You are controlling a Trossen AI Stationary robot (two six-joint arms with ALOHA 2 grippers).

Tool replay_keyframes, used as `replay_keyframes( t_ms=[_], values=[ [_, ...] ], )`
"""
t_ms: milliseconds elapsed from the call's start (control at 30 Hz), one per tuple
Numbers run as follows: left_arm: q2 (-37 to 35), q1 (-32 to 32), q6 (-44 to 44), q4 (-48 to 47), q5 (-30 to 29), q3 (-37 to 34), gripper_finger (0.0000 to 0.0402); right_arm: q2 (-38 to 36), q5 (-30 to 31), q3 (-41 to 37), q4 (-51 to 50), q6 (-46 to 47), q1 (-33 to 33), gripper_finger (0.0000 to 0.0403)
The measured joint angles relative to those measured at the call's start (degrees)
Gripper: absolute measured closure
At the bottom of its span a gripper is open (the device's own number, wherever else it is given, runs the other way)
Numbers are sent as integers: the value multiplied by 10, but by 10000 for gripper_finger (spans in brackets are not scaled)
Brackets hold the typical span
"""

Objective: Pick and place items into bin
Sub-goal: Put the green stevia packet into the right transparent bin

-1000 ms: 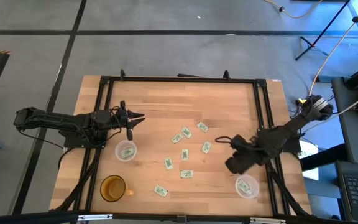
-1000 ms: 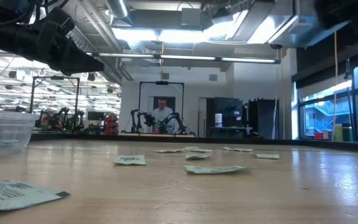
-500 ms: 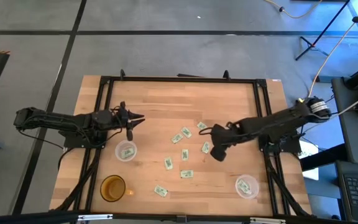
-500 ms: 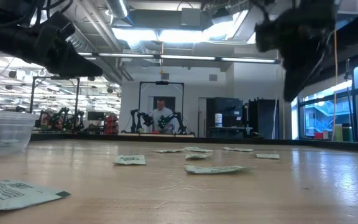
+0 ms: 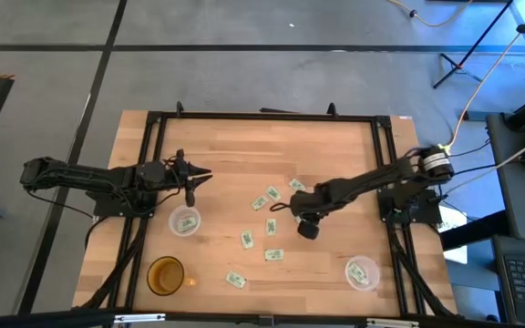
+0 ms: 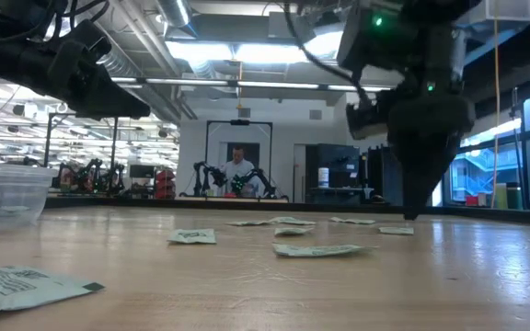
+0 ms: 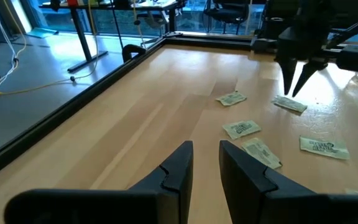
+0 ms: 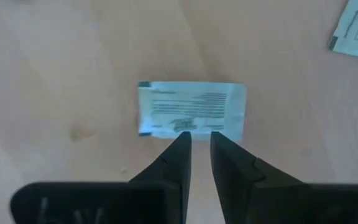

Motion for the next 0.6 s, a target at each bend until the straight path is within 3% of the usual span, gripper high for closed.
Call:
replay_keyframes(
  t_ms=[333, 600],
  values=[
    [0, 0, 0, -1, 0, 0, 329, 10, 0, 0, 15, 0, -22, 341],
    [0, 0, 0, -1, 0, 0, 329, 24, 0, 0, 18, -5, -23, 379]
  ],
)
